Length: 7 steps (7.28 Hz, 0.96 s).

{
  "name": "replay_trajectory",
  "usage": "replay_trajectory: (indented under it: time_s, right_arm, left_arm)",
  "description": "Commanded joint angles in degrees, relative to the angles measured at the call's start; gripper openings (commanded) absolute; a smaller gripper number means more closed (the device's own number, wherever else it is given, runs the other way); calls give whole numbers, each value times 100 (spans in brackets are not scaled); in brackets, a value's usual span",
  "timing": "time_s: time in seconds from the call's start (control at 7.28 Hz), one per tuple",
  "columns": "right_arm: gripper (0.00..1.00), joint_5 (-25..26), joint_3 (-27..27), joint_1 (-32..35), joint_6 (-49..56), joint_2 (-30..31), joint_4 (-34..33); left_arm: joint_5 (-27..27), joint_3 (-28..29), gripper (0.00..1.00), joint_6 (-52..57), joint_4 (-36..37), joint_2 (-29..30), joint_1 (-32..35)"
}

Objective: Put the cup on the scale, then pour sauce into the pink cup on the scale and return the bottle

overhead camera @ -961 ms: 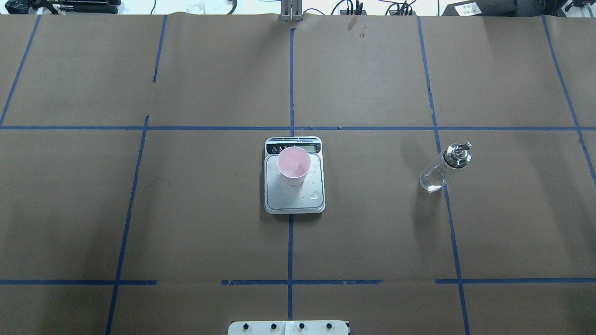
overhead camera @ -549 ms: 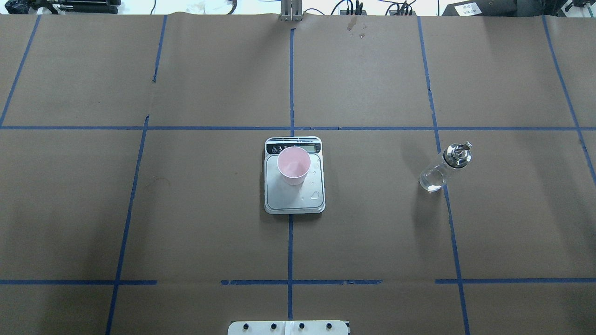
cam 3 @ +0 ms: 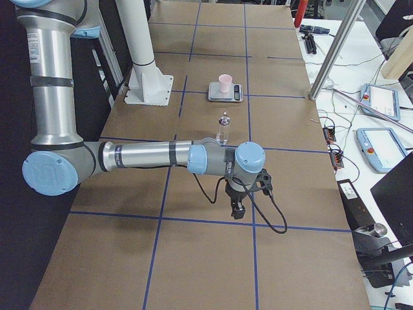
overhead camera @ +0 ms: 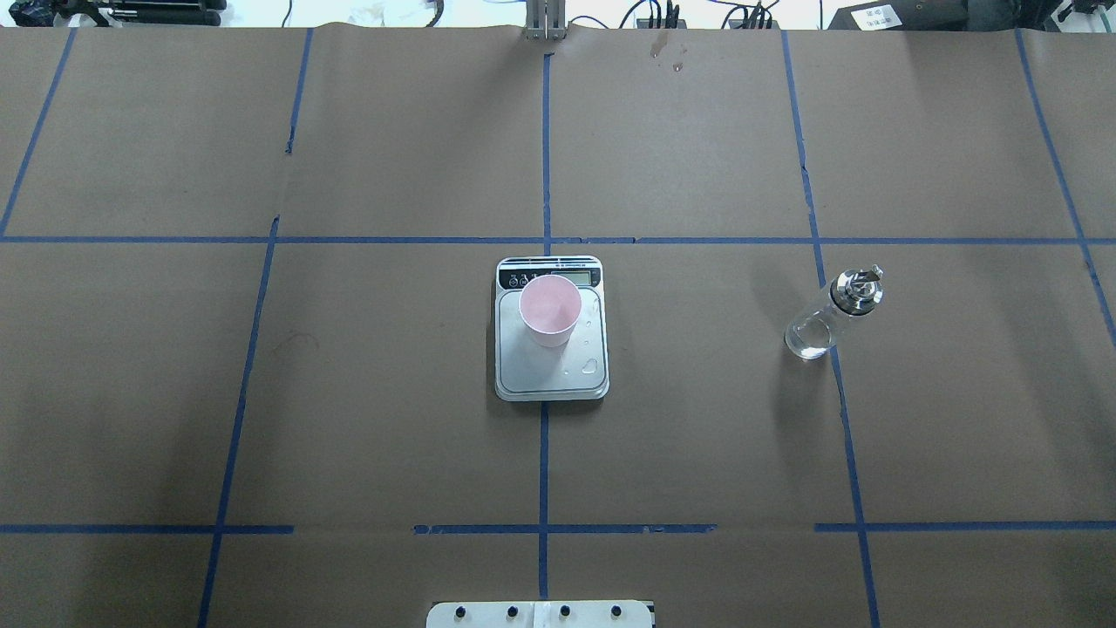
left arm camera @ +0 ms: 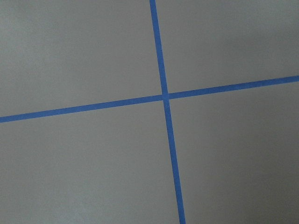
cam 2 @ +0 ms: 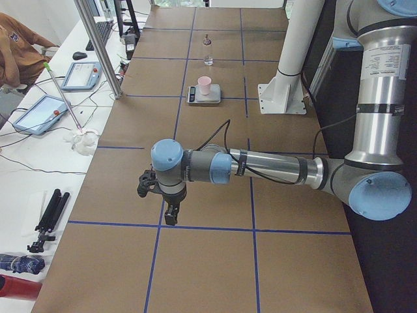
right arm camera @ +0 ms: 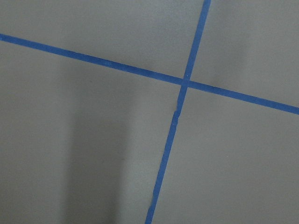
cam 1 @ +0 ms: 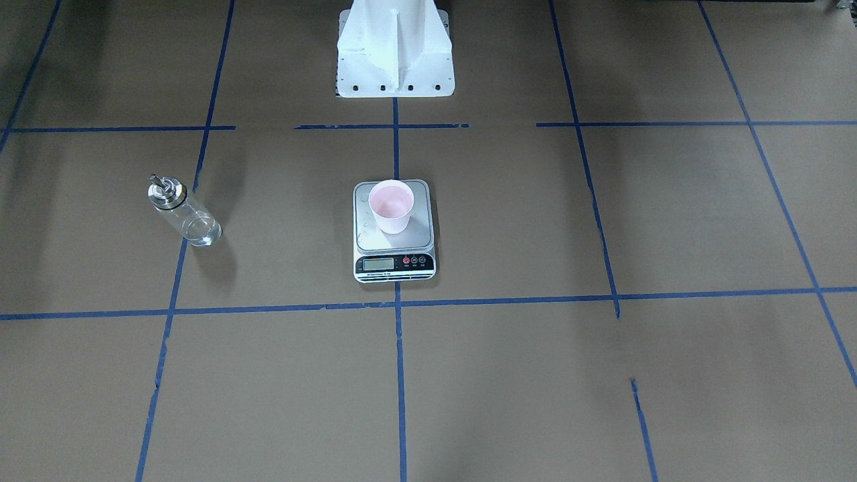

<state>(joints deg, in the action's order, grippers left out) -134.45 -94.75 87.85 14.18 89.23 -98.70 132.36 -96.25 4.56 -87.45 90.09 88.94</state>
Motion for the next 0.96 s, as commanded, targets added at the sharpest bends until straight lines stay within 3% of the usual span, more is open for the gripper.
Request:
replay_trajectory:
  time_s: [0.0, 0.82]
  right_arm:
    - [100, -2, -26, 4, -3, 33, 0]
    - [100, -20, -17, -4, 5, 33, 0]
  left_arm:
    - [0, 1, 100, -8, 0, 9, 0]
    - [0, -8, 100, -17, -61, 9, 0]
